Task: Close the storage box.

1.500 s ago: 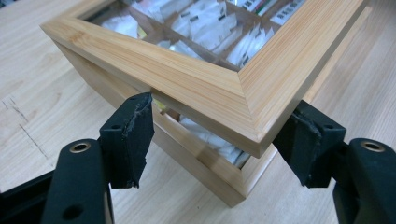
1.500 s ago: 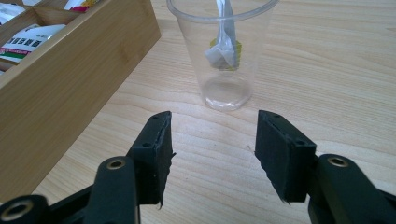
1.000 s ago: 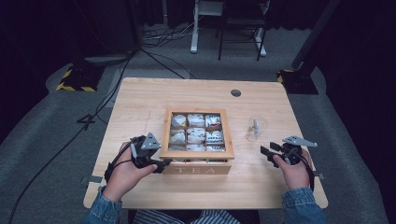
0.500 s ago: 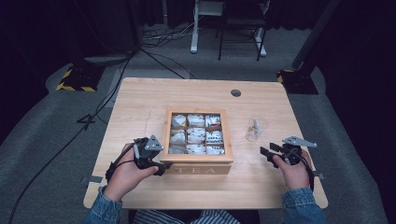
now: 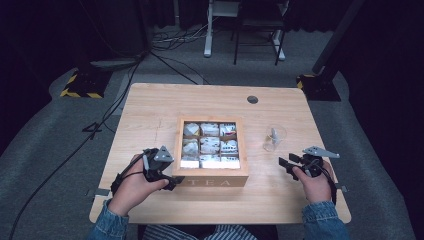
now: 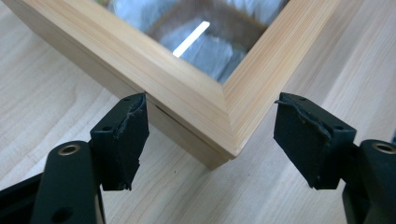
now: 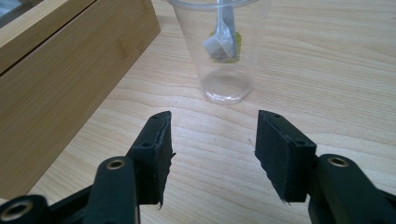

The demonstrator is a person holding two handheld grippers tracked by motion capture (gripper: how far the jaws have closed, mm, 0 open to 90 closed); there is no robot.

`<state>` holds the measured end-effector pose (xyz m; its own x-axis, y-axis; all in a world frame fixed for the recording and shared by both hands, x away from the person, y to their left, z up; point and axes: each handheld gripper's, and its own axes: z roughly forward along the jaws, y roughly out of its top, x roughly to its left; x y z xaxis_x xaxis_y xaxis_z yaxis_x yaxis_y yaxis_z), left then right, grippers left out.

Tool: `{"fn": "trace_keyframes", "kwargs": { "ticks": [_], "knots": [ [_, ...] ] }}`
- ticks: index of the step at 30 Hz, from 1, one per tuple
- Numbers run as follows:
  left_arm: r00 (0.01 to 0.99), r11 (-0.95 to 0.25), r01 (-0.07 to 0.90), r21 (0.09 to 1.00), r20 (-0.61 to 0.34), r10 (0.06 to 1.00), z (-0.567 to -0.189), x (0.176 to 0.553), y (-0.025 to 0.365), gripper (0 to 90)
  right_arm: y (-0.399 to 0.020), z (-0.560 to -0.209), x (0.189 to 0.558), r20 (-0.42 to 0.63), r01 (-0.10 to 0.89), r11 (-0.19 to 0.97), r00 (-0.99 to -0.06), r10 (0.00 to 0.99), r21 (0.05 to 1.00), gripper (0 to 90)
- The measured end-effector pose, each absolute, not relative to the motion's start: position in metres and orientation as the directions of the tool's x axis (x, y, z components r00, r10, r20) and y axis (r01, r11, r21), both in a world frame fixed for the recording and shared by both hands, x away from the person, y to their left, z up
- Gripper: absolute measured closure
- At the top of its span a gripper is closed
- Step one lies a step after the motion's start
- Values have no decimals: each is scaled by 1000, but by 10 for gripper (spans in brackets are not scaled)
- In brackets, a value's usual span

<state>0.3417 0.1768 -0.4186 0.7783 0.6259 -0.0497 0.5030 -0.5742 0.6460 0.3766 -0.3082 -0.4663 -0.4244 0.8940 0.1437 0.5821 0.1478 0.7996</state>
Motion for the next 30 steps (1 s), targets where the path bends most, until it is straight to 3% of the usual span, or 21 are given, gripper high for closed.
{"fn": "trace_keyframes", "kwargs": {
  "ticks": [11,19,30],
  "knots": [
    [689,-424,457,782,-10,725,-389,344,219,259,-308,-469,376,145,587,148,-422,895,796,467],
    [548,-365,498,787,40,835,-397,352,253,242,-310,-473,376,142,596,149,-413,900,789,465],
    [496,-303,537,787,-4,868,-418,372,276,237,-322,-480,380,95,584,172,-397,913,793,421]
  ]
}}
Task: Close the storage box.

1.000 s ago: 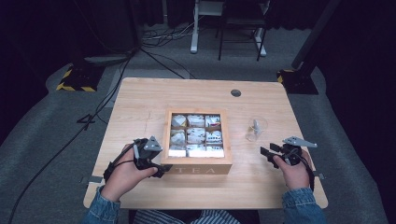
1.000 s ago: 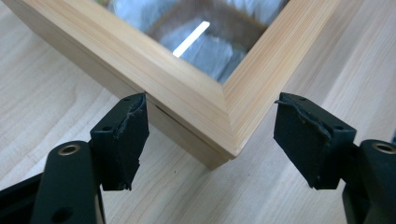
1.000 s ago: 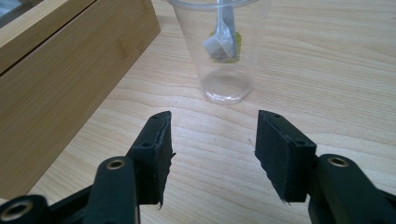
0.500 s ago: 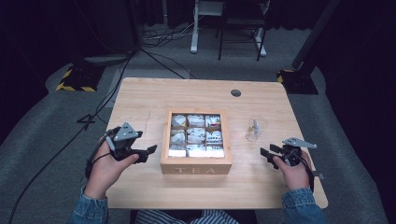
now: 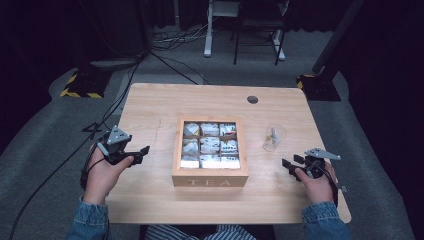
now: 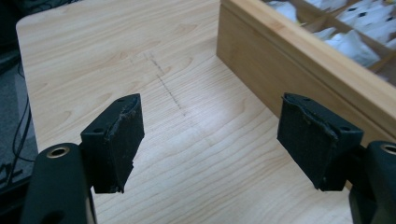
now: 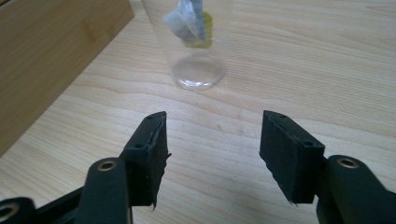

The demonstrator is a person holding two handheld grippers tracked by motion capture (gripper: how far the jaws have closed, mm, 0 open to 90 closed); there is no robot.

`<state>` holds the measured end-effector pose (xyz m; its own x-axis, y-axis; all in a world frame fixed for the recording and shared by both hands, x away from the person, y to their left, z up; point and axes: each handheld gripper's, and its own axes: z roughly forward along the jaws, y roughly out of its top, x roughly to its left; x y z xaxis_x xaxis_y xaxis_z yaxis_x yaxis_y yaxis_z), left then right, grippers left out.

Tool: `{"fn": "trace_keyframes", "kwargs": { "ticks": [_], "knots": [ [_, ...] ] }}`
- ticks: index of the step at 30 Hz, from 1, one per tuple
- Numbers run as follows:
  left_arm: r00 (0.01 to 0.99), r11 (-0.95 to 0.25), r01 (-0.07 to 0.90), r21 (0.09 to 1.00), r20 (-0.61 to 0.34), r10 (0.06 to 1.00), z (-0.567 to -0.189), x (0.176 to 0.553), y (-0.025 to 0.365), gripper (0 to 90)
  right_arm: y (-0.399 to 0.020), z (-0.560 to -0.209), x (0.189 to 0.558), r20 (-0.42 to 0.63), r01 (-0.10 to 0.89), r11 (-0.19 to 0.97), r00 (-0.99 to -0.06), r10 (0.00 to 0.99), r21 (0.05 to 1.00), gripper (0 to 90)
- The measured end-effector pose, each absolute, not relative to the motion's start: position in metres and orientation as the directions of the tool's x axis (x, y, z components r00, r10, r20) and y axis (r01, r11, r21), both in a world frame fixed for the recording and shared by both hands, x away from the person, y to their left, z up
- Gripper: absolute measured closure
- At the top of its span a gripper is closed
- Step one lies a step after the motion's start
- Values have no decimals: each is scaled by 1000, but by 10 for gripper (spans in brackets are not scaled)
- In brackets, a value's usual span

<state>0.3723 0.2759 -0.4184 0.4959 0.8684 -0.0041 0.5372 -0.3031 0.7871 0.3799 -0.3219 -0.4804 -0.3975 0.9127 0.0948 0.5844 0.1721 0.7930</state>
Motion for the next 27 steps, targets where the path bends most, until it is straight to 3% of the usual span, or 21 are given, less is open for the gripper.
{"fn": "trace_keyframes", "kwargs": {
  "ticks": [11,27],
  "knots": [
    [441,-267,593,760,-29,897,-455,395,294,237,-329,-492,383,63,596,190,-377,924,780,407],
    [425,-263,621,738,-35,905,-487,410,290,235,-330,-501,386,51,610,206,-376,925,765,392]
  ]
}}
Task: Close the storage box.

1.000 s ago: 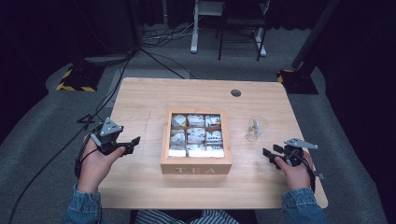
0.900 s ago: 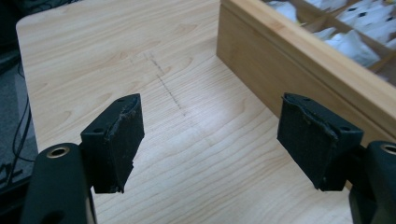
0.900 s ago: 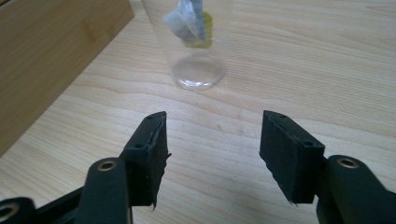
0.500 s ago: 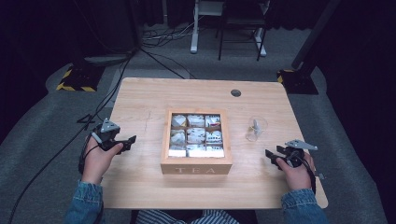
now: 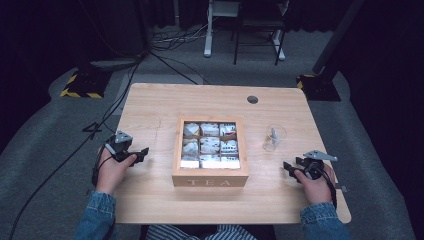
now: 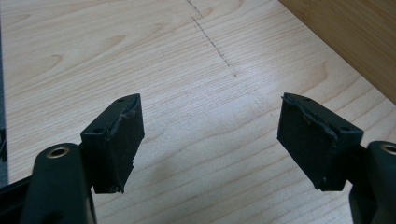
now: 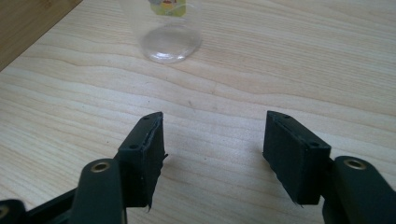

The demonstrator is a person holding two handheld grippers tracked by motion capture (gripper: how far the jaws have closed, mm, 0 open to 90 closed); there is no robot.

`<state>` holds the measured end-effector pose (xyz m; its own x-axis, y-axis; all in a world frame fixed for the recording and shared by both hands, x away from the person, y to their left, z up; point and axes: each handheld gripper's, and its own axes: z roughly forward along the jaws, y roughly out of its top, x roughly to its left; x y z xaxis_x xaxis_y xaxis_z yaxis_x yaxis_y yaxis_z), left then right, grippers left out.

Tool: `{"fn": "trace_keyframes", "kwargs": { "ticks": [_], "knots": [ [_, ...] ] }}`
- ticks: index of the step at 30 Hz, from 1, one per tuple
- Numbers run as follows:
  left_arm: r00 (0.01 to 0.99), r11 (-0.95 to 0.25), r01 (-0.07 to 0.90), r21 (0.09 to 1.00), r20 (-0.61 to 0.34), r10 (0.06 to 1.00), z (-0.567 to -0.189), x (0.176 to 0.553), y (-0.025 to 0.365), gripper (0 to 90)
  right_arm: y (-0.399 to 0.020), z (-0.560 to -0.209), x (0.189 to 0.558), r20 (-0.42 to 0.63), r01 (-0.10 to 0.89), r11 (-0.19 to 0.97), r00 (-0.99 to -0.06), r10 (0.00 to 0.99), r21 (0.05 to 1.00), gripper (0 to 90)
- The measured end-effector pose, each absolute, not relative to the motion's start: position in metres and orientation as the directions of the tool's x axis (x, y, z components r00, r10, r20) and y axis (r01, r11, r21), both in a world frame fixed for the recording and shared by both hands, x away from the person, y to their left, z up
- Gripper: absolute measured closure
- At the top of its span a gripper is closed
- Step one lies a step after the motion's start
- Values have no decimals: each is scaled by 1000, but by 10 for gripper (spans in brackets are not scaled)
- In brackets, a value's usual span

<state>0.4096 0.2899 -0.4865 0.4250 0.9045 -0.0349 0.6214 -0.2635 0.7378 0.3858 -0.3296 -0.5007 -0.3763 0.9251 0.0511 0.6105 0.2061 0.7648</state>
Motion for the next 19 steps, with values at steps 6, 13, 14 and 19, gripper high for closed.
{"fn": "trace_keyframes", "kwargs": {
  "ticks": [6,13,14,19],
  "knots": [
    [435,-266,626,733,-45,899,-494,413,286,225,-330,-503,386,48,608,208,-376,925,766,383],
    [457,-314,643,698,-22,889,-504,417,282,193,-329,-503,386,47,610,217,-387,921,762,352],
    [457,-313,645,697,-24,889,-504,417,282,187,-329,-503,386,46,610,220,-389,920,761,347],
    [459,-316,650,691,-26,888,-504,418,280,149,-328,-503,387,35,604,237,-403,915,761,320]
  ]
}}
